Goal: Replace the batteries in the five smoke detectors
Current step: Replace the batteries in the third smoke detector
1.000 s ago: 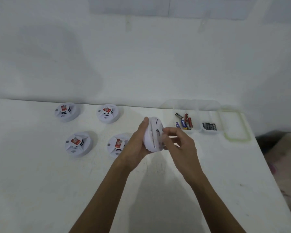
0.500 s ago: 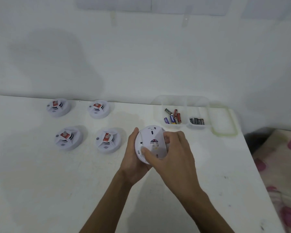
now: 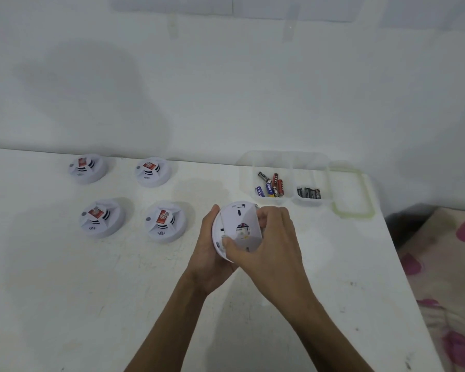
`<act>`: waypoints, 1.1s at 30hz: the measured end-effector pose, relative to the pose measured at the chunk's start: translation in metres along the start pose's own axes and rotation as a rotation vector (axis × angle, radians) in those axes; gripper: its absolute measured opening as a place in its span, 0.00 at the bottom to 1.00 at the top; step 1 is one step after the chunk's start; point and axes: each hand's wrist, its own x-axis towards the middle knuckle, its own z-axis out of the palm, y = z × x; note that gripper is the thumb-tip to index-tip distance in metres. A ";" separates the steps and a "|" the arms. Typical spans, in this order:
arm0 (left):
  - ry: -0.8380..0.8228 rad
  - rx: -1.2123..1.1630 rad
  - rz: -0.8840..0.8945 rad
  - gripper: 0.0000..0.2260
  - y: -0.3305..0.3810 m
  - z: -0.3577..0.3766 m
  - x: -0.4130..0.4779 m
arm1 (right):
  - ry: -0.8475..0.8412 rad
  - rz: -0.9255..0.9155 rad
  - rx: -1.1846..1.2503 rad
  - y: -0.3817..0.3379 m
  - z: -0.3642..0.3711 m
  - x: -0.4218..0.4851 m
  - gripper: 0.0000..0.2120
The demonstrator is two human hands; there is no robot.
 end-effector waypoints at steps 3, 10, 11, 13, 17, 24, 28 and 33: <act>0.072 0.024 0.020 0.27 0.000 0.001 0.002 | -0.028 0.018 0.028 0.002 0.000 0.004 0.32; 0.012 0.007 0.067 0.24 0.002 0.008 -0.001 | -0.027 -0.024 0.045 0.004 -0.003 0.007 0.34; 0.002 0.018 0.082 0.24 0.001 0.008 -0.002 | -0.025 -0.031 0.041 0.004 -0.004 0.006 0.35; -0.014 0.045 0.111 0.24 0.001 0.010 -0.001 | -0.029 -0.042 0.027 0.004 -0.005 0.003 0.37; -0.007 0.017 0.103 0.26 0.000 0.011 0.001 | -0.038 -0.060 0.003 0.004 -0.005 0.003 0.35; -0.038 0.047 0.101 0.27 0.003 0.018 -0.002 | -0.019 -0.091 0.027 0.004 -0.006 0.006 0.35; -0.071 0.018 0.120 0.28 0.004 0.018 -0.003 | -0.016 -0.139 0.017 0.003 -0.009 0.004 0.34; -0.075 0.002 0.125 0.30 -0.001 0.013 0.000 | -0.028 -0.182 -0.022 0.006 -0.012 0.003 0.34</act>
